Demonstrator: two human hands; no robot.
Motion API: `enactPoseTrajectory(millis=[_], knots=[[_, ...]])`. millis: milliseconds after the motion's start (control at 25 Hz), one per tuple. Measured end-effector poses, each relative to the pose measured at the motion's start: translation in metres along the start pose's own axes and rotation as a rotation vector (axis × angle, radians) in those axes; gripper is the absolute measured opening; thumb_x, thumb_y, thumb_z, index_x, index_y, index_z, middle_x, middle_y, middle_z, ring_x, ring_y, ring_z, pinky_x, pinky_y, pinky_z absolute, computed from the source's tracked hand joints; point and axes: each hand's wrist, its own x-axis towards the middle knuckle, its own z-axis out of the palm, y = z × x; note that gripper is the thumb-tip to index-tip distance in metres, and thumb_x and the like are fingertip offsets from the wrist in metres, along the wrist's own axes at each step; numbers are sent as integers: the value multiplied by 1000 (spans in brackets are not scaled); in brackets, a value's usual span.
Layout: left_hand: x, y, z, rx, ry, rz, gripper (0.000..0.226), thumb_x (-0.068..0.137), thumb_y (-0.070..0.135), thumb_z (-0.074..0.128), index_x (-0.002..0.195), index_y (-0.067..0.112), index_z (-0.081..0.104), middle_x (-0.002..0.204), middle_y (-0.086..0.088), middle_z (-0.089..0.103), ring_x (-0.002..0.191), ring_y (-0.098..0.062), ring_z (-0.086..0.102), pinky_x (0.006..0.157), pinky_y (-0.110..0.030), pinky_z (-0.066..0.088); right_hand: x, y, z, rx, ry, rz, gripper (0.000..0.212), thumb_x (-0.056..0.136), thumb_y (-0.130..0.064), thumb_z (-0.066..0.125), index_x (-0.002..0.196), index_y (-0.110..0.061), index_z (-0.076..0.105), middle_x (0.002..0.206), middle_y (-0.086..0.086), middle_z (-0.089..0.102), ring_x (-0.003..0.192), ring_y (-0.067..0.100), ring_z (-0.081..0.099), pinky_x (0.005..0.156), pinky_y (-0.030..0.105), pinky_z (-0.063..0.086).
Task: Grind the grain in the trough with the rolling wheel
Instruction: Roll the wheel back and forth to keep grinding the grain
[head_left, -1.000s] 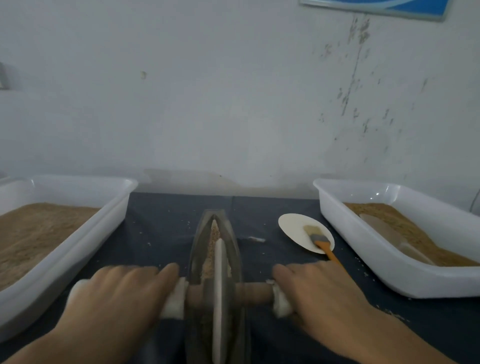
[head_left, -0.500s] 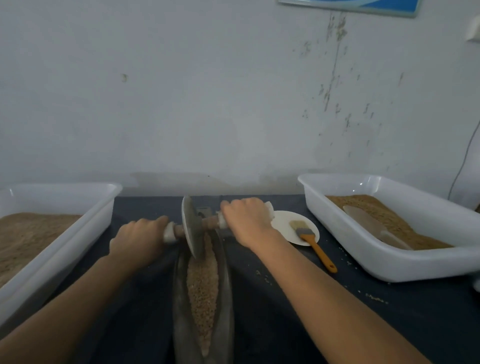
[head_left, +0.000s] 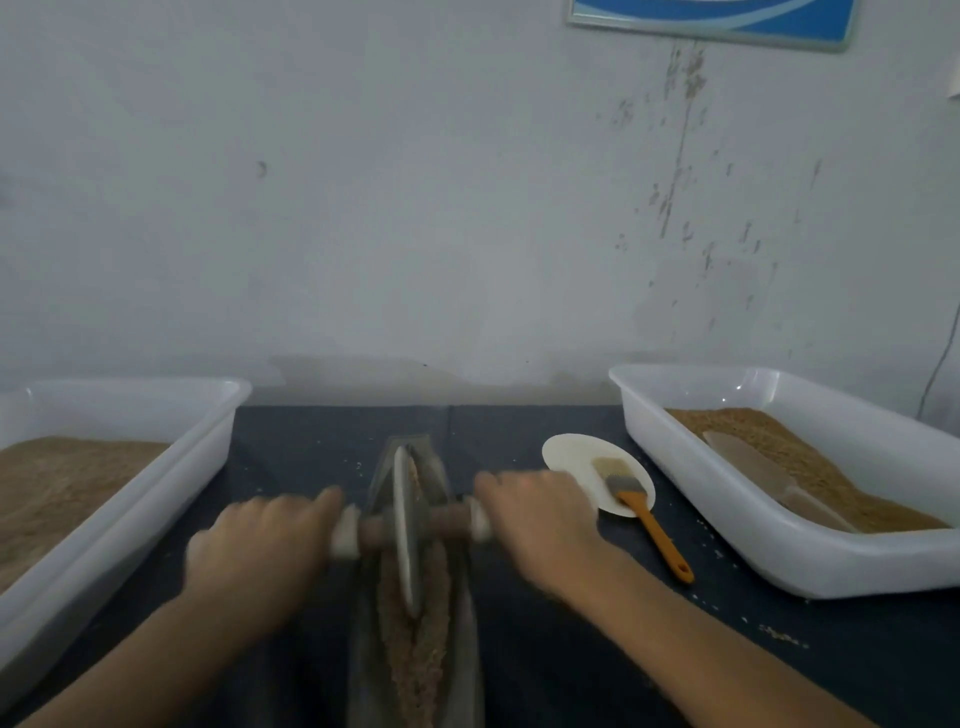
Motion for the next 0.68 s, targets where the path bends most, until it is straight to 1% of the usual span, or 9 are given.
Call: enactPoseTrajectory(millis=[80, 200, 320, 400, 480, 520, 560, 600, 680], knots=[[40, -1, 7, 100, 106, 23, 33, 73, 37, 68, 90, 33, 40, 80, 8, 62, 70, -20, 63, 53, -31, 35, 40, 7, 17, -19, 51, 86, 21, 84, -17, 58, 104, -17, 49, 100, 6, 65, 87, 32, 63, 60, 35, 33], [73, -1, -1, 85, 92, 0, 26, 80, 36, 60, 94, 30, 39, 93, 7, 64, 82, -20, 63, 61, -33, 34, 58, 11, 25, -8, 83, 136, 22, 85, -21, 60, 104, -16, 50, 100, 6, 66, 86, 31, 63, 59, 34, 32], [33, 1, 2, -4, 98, 22, 33, 78, 45, 64, 93, 35, 36, 93, 10, 62, 83, -15, 62, 62, -30, 35, 17, 4, 9, 25, 41, 20, 22, 83, -16, 61, 102, -16, 49, 96, 6, 65, 83, 32, 63, 61, 37, 40], [-16, -1, 6, -94, 56, 77, 41, 75, 57, 62, 104, 47, 36, 98, 18, 58, 89, -3, 60, 69, -23, 39, -24, -3, -12, 25, 0, -89, 26, 79, -15, 66, 100, -16, 50, 91, 7, 63, 77, 30, 62, 63, 41, 47], [-56, -8, -5, -235, 24, 131, 41, 72, 66, 58, 104, 55, 34, 94, 26, 55, 89, 5, 57, 81, -24, 47, -58, -7, -31, 20, 28, -176, 31, 68, -16, 74, 89, -17, 52, 74, 5, 60, 61, 25, 59, 52, 38, 46], [-70, -10, -9, -255, 49, 180, 39, 69, 66, 61, 98, 55, 37, 83, 26, 55, 79, 4, 58, 74, -28, 51, -68, -7, -35, 31, 48, -182, 34, 58, -19, 78, 81, -19, 52, 65, 2, 57, 52, 21, 56, 45, 35, 40], [-75, -9, -13, -277, 96, 198, 39, 65, 64, 64, 92, 53, 37, 72, 24, 52, 67, 3, 57, 62, -28, 51, -73, -6, -35, 17, 58, -163, 37, 52, -23, 79, 77, -21, 52, 61, -1, 56, 48, 18, 54, 42, 33, 36], [-71, -6, -17, -211, 100, 190, 43, 62, 62, 66, 89, 50, 34, 66, 23, 48, 58, 2, 53, 53, -23, 43, -70, -5, -34, 27, 1, -129, 38, 55, -26, 78, 80, -24, 50, 66, -2, 58, 52, 18, 56, 44, 33, 37], [-47, 2, -22, -17, 54, 148, 47, 68, 57, 63, 87, 45, 22, 71, 19, 45, 60, -1, 45, 53, -22, 28, -46, -2, -23, 42, -96, -62, 29, 76, -30, 67, 95, -27, 45, 89, -2, 63, 75, 21, 62, 61, 36, 45]])
